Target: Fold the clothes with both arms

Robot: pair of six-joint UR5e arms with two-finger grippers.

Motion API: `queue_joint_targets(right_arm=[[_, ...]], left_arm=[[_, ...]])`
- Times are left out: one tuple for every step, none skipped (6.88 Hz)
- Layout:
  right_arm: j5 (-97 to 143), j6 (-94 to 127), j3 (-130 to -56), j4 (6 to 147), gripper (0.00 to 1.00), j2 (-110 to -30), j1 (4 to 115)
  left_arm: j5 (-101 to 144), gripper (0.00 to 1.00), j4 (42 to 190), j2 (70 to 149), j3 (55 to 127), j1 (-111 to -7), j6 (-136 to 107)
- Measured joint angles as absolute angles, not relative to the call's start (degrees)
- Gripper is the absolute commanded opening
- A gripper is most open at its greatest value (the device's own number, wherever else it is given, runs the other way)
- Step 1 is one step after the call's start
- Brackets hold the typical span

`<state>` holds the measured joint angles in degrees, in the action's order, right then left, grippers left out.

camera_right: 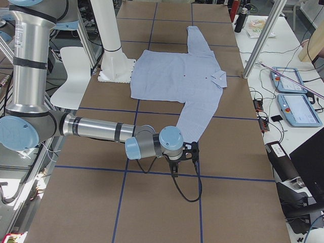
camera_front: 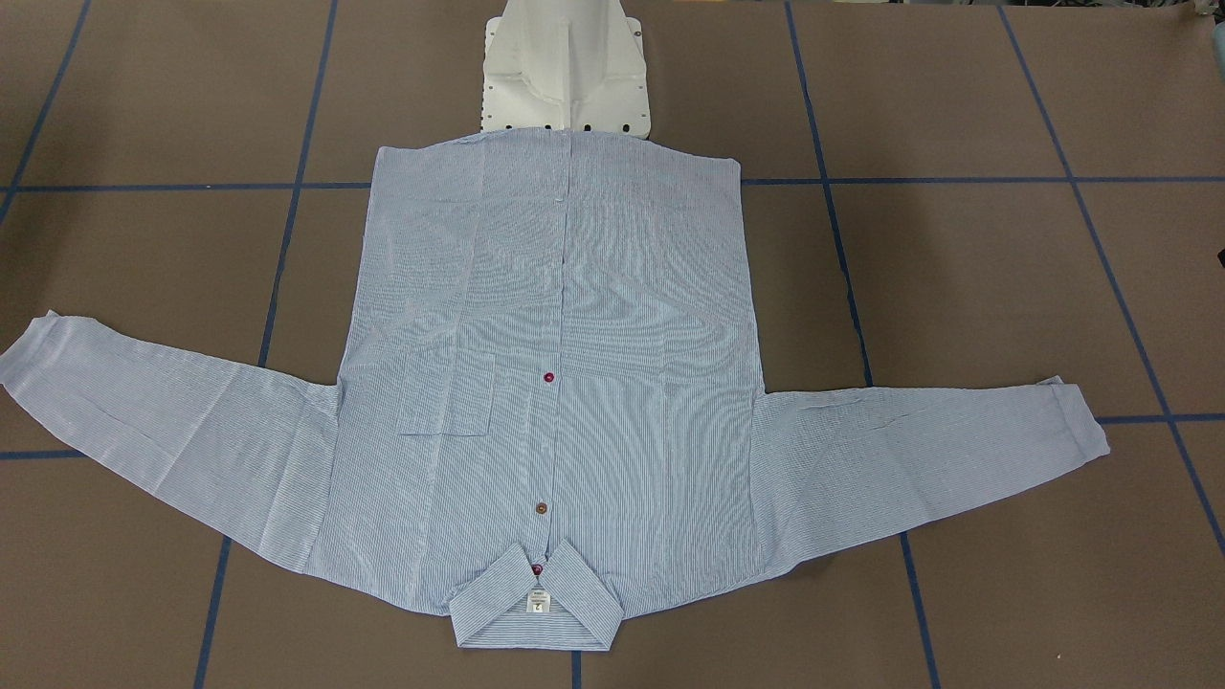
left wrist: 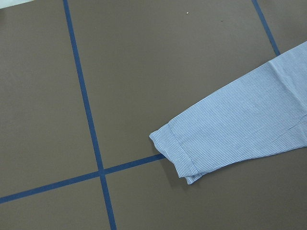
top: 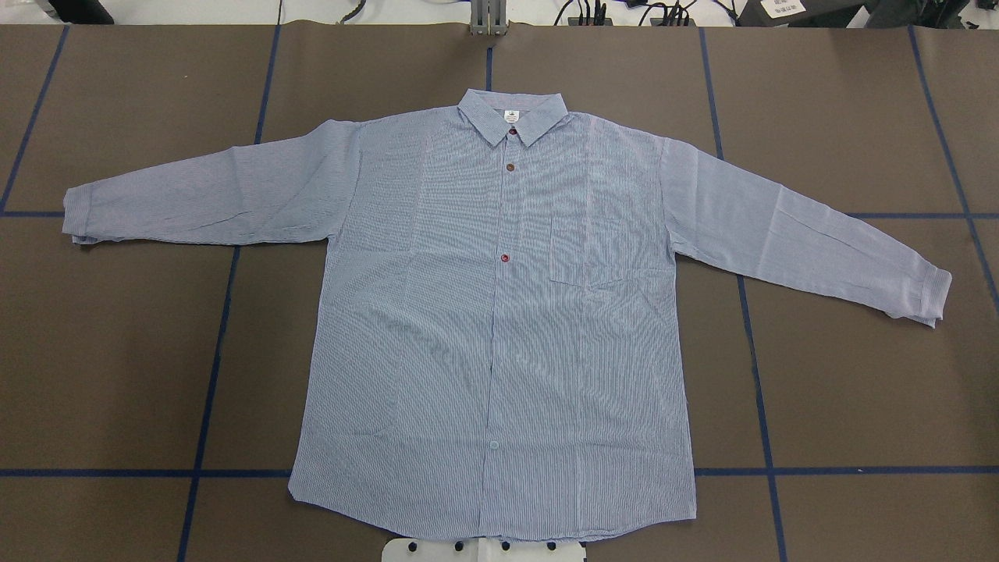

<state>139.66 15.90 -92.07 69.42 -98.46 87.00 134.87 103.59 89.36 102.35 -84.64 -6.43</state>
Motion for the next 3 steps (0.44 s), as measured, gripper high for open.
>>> queue_joint_targets(right_arm=[[139.65,26.31,-92.11,66.22,0.98,-98.34,85.31],[139.37,37.2,-92.07,62.07,0.98,-98.3,82.51],[138.93,45.41,-91.94,58.77,0.98,-98.29,79.46]], left_arm=[[134.86,1.0,103.56,89.33,102.2,-84.64,-6.42],[134.89,1.0,103.56,89.3,102.13,-84.64,-6.42],[134.92,1.0,103.62,89.21,102.13,-84.64,-6.42]])
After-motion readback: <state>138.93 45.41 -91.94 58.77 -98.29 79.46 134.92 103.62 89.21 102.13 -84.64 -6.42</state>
